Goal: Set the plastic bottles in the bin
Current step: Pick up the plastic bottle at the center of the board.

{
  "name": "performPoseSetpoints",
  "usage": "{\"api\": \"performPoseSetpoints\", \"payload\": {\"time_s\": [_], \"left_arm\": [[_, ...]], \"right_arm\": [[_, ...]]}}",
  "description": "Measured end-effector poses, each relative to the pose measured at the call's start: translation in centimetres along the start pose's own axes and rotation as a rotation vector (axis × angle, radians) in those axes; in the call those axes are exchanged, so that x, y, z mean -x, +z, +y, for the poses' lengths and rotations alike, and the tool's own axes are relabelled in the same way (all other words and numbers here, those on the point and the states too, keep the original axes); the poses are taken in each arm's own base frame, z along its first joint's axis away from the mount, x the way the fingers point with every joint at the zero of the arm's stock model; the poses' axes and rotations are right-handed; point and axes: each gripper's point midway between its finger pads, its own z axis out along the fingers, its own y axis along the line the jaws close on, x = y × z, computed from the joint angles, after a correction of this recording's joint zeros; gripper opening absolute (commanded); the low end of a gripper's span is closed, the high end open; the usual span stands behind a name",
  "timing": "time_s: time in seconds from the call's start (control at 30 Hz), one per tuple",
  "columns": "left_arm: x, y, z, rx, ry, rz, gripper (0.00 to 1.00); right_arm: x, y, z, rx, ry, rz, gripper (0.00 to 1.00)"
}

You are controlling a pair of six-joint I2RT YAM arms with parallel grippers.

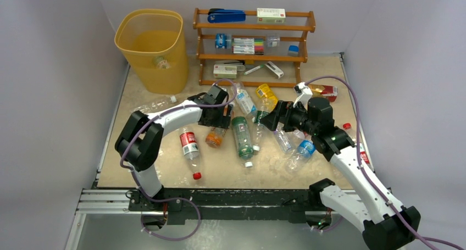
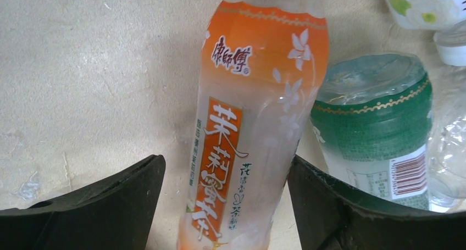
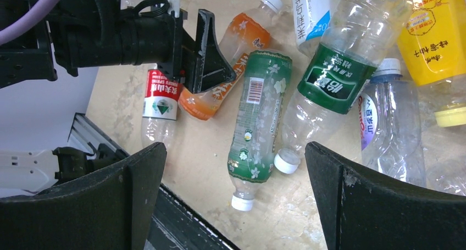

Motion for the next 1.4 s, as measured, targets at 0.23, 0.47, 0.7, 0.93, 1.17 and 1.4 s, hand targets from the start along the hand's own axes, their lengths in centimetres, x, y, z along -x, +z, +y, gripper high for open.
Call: {"api": "performPoseSetpoints", "payload": {"time_s": [0.23, 0.47, 0.7, 0.93, 1.17, 1.4], "left_arm": [[-0.7, 0.3, 0.5, 0.021, 0.003, 0.017, 0.52], [-0.7, 0.3, 0.6, 0.024, 0.003, 0.016, 0.38], [-1.0, -0.9, 0.9, 0.034, 0.004, 0.022, 0.38], [1.7, -4.5, 0.2, 0.000, -0.006, -0.057, 0.38], [7.2, -7.9, 0.8, -0.045, -0.077, -0.173, 0.39], [13.4, -13.1, 2.3, -0.115, -0.159, -0.307, 0.39]], "right_arm": [[0.0, 0.0, 0.0, 0.000, 0.000, 0.001, 1.00], [0.0, -0.1, 0.0, 0.000, 0.000, 0.000, 1.00], [0.2, -0.4, 0.3, 0.008, -0.004, -0.015, 1.00], [0.3, -0.5, 0.3, 0.009, -0.002, -0.017, 1.00], [0.4, -0.7, 0.5, 0.013, -0.004, -0.025, 1.00], [0.3, -0.7, 0.4, 0.012, 0.002, -0.024, 1.00]]}}
